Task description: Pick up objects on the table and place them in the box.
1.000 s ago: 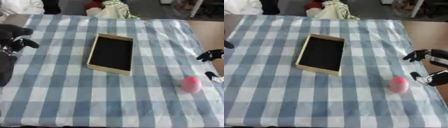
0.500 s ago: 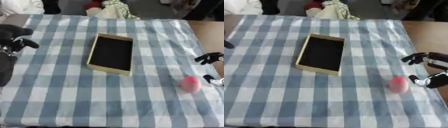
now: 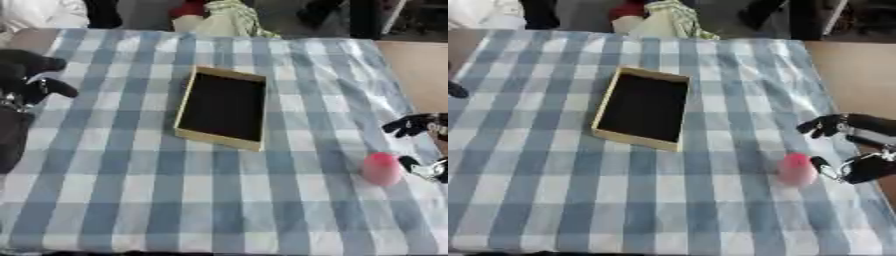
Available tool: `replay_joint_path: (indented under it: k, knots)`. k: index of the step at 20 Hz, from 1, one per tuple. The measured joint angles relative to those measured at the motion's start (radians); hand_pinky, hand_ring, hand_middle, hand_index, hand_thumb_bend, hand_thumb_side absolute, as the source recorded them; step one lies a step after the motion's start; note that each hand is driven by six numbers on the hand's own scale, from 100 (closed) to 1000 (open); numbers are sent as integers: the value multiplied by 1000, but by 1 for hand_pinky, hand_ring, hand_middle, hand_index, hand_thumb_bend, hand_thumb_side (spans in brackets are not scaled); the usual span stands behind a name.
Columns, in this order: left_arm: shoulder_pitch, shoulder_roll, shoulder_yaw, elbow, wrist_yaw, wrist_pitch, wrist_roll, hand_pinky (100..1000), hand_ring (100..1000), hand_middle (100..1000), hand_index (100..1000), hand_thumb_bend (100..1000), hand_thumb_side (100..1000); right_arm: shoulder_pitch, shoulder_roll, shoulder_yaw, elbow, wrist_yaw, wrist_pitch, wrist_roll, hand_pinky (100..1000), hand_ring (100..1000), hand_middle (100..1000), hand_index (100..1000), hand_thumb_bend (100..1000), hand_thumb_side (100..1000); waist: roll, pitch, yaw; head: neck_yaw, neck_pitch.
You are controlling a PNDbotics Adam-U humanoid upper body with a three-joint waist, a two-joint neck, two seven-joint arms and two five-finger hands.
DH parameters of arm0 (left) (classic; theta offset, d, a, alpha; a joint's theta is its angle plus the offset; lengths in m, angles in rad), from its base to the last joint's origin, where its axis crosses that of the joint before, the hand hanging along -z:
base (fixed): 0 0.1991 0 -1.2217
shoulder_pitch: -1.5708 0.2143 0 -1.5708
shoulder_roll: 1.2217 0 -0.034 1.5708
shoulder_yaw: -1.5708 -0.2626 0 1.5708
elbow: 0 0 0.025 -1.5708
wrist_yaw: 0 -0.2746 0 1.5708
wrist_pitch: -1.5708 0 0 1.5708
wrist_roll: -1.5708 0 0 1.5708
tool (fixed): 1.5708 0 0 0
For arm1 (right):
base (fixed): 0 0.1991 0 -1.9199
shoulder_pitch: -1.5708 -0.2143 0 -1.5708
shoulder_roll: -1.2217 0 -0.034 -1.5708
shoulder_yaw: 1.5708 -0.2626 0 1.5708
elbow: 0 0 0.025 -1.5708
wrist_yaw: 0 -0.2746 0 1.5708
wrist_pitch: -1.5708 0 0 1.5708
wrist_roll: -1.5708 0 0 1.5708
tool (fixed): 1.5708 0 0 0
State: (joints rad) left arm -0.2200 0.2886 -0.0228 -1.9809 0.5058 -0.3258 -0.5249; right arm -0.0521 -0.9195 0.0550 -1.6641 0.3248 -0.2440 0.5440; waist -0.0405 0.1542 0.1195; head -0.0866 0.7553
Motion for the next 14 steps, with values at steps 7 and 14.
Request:
replay_joint_path:
  k: [7, 14]
  knots:
    - [2, -1, 0, 0, -1, 4, -4, 681, 823, 726, 753, 100, 595, -2, 29, 11, 13, 13, -10, 26, 853, 852, 874, 951, 100, 378, 3, 2, 4, -4, 0]
    - [3, -8, 0, 0, -1, 5, -6, 681, 823, 726, 753, 100, 595, -1, 38, 14, 24, 43, -20, 53, 873, 877, 869, 939, 154, 366, 3, 5, 4, -4, 6]
